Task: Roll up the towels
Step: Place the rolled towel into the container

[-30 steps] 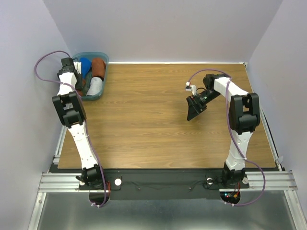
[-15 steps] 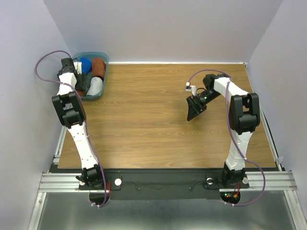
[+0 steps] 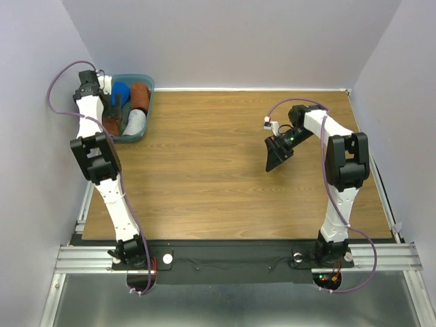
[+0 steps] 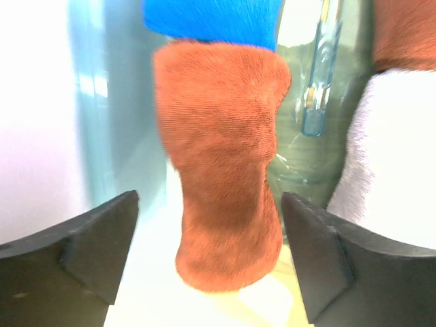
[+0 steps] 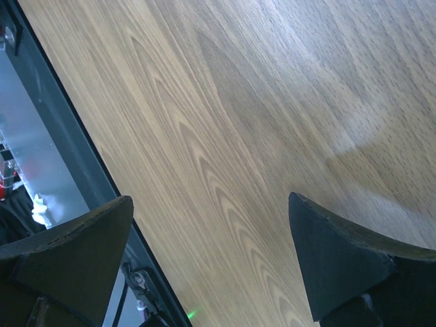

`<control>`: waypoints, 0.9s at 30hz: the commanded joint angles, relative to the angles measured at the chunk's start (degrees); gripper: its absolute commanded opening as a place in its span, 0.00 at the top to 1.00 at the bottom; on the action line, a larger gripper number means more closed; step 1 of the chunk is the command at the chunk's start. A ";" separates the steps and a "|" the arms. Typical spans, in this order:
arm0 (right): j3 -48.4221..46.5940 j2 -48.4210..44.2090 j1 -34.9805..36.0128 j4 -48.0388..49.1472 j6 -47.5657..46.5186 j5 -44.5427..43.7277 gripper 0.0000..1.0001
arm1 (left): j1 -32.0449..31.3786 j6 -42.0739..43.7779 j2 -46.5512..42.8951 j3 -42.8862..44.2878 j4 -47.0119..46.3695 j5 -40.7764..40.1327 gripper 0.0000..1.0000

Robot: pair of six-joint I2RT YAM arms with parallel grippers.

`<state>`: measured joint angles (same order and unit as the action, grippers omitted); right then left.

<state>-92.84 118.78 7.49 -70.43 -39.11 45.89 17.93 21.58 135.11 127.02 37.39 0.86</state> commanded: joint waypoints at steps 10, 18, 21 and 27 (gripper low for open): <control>-6.74 -8.30 -1.95 2.75 7.29 -0.71 0.00 | -9.04 4.96 -26.02 0.26 -3.20 1.60 0.01; 1.42 -22.59 -6.25 18.47 24.68 -11.57 0.00 | -31.08 -4.15 -39.29 -20.90 -9.43 -1.40 0.01; 8.53 -27.45 -6.26 24.19 29.26 -15.81 0.00 | -36.20 -8.55 -42.81 -27.68 -13.73 2.03 0.01; 26.99 -39.14 -6.17 33.60 35.60 -20.31 0.00 | -47.81 -11.92 -46.86 -45.44 -23.58 1.51 0.01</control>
<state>-74.41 84.29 0.86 -45.76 -9.76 31.24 -25.06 13.78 92.05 87.24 21.08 2.11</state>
